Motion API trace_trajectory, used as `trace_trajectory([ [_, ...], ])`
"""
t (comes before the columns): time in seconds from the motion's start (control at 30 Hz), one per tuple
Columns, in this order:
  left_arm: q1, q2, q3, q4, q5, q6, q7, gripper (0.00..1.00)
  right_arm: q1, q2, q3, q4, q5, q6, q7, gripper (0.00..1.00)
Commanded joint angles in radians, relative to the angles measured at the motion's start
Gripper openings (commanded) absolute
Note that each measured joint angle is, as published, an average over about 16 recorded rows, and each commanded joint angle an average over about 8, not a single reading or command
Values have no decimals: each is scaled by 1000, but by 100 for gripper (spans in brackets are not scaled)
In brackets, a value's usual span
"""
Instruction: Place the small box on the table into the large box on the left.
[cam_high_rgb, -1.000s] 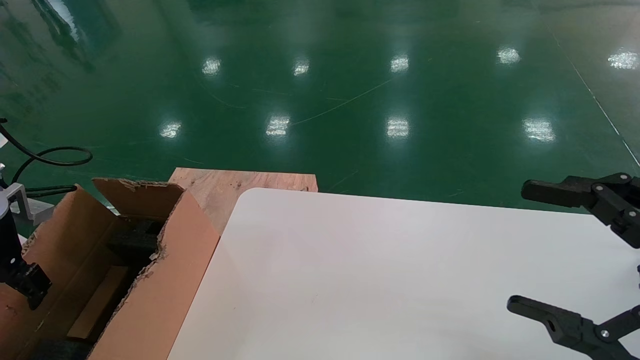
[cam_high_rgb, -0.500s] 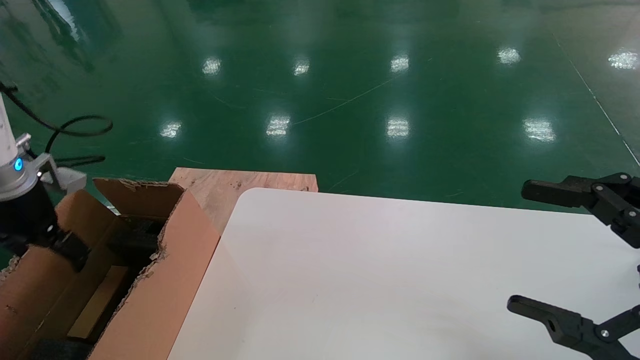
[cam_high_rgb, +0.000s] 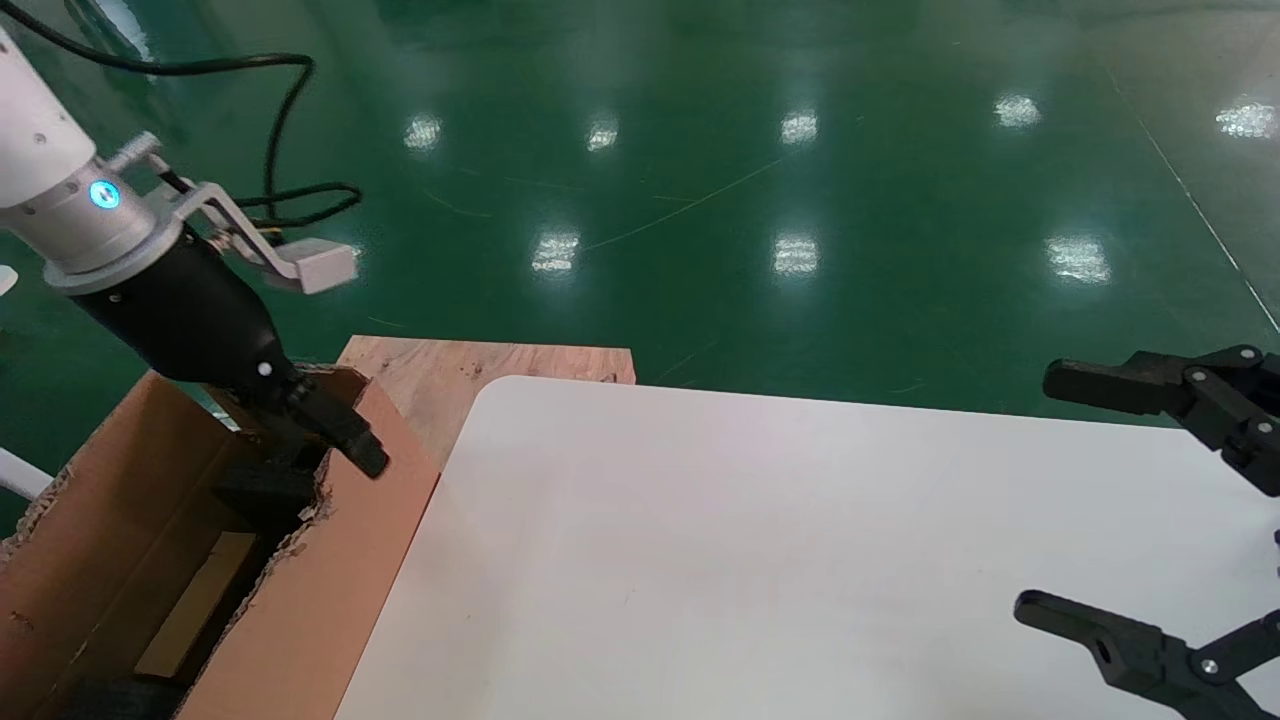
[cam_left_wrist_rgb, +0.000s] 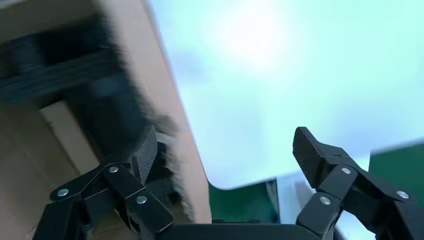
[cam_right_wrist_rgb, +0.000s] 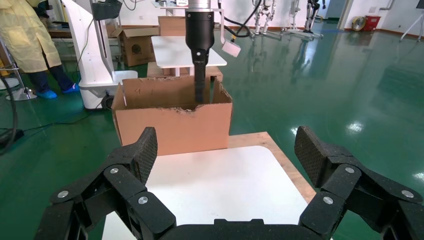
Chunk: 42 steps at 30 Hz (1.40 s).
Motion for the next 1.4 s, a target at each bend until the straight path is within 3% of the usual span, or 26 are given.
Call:
trace_trajectory([
  [0.03, -33, -3, -2, -90, -6, -4, -4, 100, 0, 0, 0, 0, 0, 0, 0, 100],
  [0.27, -49, -9, -12, -163, -5, -11, -6, 100, 0, 0, 0, 0, 0, 0, 0, 100],
  [0.43, 9, -21, -101, -188, -10, -14, 32, 100, 0, 0, 0, 0, 0, 0, 0, 100],
  [1.4, 649, -163, -1111, -502, -72, -43, 458, 100, 0, 0, -1, -1, 1, 0, 0, 100],
])
